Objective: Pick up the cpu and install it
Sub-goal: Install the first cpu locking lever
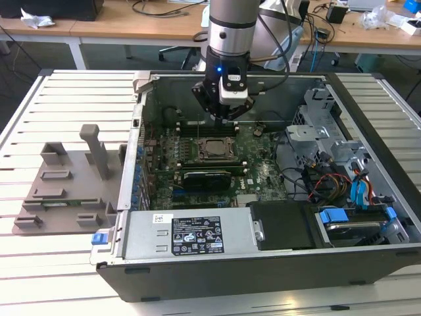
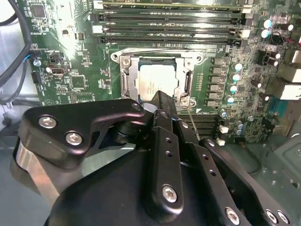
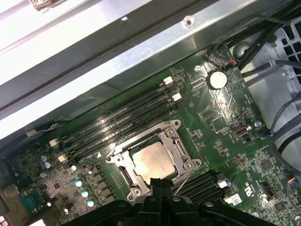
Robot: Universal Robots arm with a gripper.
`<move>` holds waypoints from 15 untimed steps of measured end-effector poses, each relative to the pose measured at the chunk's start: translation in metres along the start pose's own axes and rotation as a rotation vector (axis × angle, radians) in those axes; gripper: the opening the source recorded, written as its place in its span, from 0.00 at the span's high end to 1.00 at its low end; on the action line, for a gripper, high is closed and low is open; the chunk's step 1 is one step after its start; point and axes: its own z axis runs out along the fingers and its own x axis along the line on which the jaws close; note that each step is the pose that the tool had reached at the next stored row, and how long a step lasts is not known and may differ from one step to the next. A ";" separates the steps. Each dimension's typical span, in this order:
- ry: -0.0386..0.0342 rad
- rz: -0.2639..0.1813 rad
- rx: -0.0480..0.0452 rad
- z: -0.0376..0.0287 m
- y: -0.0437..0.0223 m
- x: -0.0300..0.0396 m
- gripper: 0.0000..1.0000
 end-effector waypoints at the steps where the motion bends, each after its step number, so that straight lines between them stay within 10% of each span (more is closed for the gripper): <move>1: -0.0005 -0.011 -0.0003 0.0000 0.0000 0.0000 0.89; 15: -0.0059 -0.122 -0.0050 0.0000 0.0000 0.0000 0.89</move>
